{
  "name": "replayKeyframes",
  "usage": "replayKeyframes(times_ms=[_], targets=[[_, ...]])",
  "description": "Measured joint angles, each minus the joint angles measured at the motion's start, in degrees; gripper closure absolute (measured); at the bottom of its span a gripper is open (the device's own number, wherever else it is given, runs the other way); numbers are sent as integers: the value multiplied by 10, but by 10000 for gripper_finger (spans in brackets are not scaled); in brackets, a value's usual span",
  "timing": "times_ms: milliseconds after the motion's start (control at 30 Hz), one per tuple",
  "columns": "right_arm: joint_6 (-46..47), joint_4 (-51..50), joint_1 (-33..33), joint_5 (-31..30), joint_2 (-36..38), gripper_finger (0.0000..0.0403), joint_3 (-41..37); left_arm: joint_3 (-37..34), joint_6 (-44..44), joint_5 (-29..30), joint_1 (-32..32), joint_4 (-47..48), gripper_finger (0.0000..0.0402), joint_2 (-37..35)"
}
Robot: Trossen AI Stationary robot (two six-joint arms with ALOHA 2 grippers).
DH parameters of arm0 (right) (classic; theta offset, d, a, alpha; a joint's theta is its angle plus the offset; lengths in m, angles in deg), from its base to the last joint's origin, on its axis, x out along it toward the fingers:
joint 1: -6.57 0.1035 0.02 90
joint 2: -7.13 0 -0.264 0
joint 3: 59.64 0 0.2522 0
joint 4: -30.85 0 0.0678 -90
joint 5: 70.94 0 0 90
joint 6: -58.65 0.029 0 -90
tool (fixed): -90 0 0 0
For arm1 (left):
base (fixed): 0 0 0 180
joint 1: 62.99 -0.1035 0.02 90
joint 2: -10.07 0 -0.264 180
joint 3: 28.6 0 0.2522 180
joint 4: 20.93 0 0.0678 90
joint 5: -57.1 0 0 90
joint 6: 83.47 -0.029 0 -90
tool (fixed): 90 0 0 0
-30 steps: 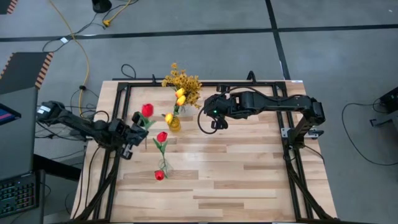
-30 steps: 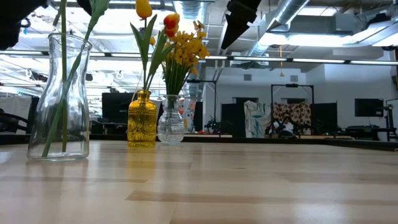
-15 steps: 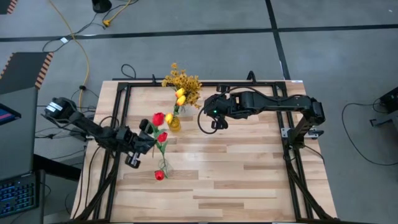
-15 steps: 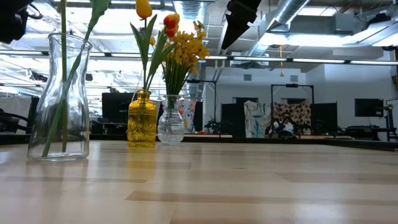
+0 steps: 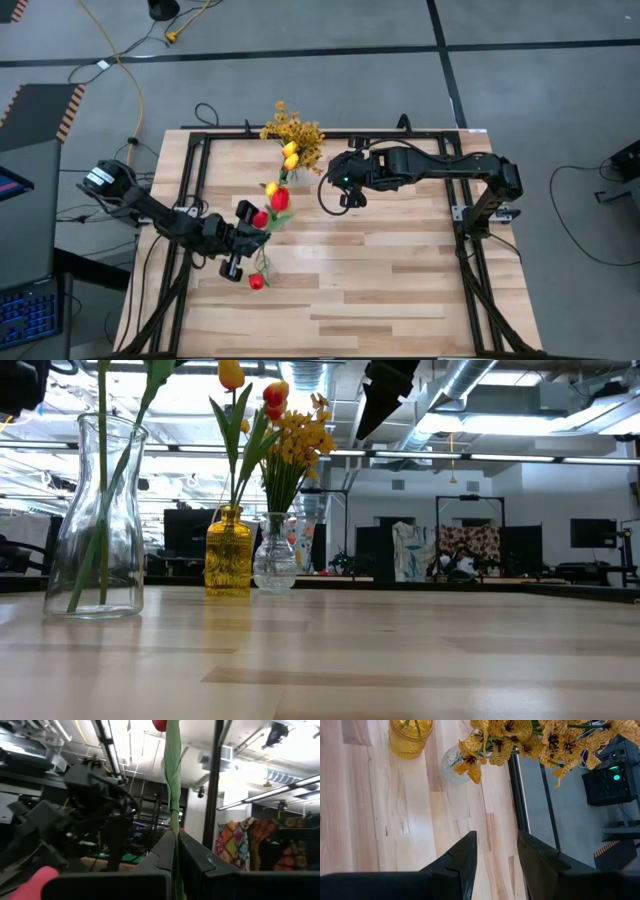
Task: Sort flowers into vase by color
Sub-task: Put the red tulip into the bottom transparent vase
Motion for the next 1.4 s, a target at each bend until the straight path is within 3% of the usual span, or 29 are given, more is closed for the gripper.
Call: replayKeyframes(times_ms=[367,633,833,1267,1400], targets=[[0,0,0,0,0,236,0,0,-44,12,22,0,402,0],[0,0,0,0,0,236,0,-5,-37,14,23,2,402,13],[0,0,0,0,0,236,0,-5,-18,57,22,0,402,41],[0,3,0,0,0,236,0,-5,-40,54,22,0,402,61],[4,25,0,38,0,236,0,-5,-37,57,22,2,402,67]])
